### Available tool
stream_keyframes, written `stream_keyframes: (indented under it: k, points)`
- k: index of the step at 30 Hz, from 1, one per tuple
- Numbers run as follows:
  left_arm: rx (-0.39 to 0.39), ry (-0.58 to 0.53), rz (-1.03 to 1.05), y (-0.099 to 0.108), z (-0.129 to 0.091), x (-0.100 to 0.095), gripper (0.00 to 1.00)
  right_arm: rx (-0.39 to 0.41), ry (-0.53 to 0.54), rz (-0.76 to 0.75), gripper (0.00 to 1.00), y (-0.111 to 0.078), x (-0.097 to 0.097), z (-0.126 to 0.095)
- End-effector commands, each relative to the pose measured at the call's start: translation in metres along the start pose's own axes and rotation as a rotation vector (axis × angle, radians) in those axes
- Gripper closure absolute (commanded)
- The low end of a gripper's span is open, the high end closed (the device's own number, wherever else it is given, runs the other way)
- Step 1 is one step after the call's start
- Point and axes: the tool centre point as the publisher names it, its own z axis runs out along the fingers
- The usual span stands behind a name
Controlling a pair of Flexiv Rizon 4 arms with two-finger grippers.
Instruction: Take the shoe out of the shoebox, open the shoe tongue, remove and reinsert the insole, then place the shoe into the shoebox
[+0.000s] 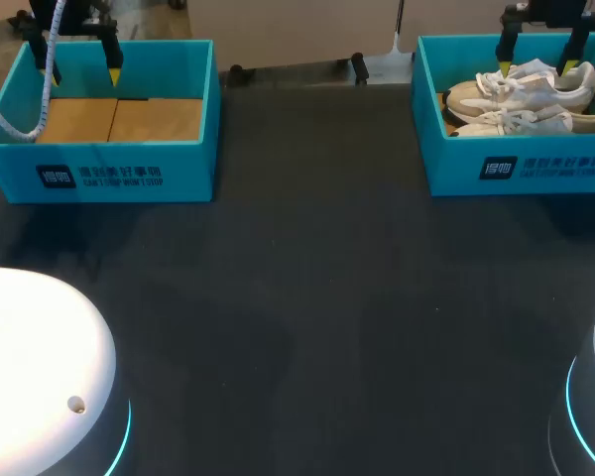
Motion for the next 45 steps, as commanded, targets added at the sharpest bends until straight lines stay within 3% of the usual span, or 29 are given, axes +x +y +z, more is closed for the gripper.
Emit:
stream_keyframes:
  k: [1, 18, 29, 45]
  points:
    - [0.0, 0.0, 0.0, 0.0, 0.0, 0.0, 0.0, 0.0, 0.0, 0.0, 0.0, 0.0, 0.0, 0.0]
    - [0.0, 0.0, 0.0, 0.0, 0.0, 0.0, 0.0, -0.018, -0.006, -0.017, 0.0, 0.001, -0.003, -0.001]
    - [0.0, 0.0, 0.0, 0.0, 0.0, 0.0, 0.0, -0.017, -0.024, 0.019, 0.0, 0.007, -0.051, 0.016]
    - [0.0, 0.0, 0.0, 0.0, 0.0, 0.0, 0.0, 0.005, -0.027, 0.023, 0.0, 0.012, -0.106, 0.056]
